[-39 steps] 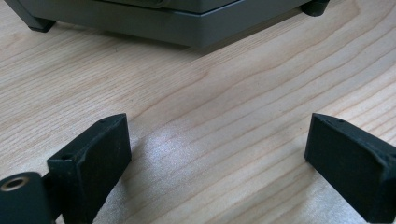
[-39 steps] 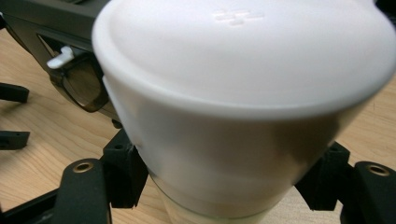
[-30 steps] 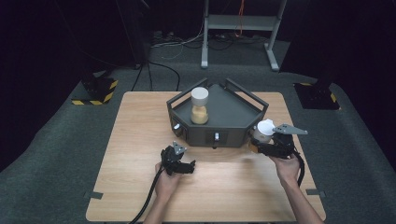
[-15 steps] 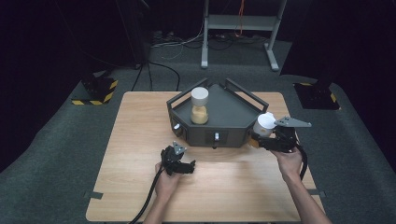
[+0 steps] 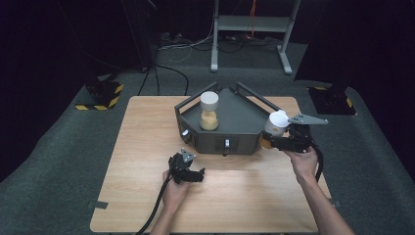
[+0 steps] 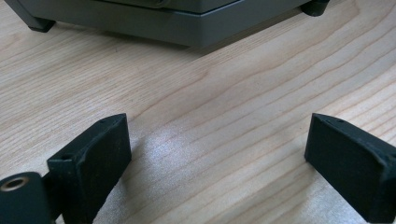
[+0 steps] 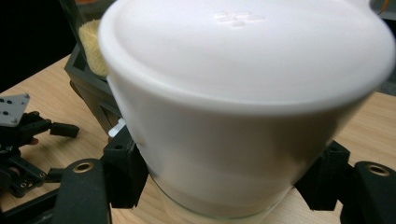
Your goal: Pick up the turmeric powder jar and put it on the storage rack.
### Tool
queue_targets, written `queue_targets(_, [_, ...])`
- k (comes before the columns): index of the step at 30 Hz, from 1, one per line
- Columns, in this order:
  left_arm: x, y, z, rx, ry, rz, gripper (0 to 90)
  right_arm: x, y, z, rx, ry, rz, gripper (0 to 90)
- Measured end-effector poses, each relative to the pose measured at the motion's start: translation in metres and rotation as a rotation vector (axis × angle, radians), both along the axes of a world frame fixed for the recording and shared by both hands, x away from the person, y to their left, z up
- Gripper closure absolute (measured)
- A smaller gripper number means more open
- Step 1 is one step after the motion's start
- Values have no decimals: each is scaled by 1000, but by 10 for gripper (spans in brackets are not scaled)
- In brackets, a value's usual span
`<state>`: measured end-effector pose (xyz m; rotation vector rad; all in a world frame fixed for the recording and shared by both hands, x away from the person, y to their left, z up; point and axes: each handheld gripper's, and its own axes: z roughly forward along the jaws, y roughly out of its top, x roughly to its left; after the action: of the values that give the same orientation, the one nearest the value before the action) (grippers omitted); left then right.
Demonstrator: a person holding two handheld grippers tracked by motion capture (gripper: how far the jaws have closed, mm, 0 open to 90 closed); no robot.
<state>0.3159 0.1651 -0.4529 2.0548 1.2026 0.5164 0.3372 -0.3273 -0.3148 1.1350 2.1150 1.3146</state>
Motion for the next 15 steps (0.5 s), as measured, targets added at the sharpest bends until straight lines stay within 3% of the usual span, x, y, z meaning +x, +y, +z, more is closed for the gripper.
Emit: queue_targets(15, [0, 0, 0, 0, 0, 0, 69, 12, 9, 20, 0, -7, 17, 306])
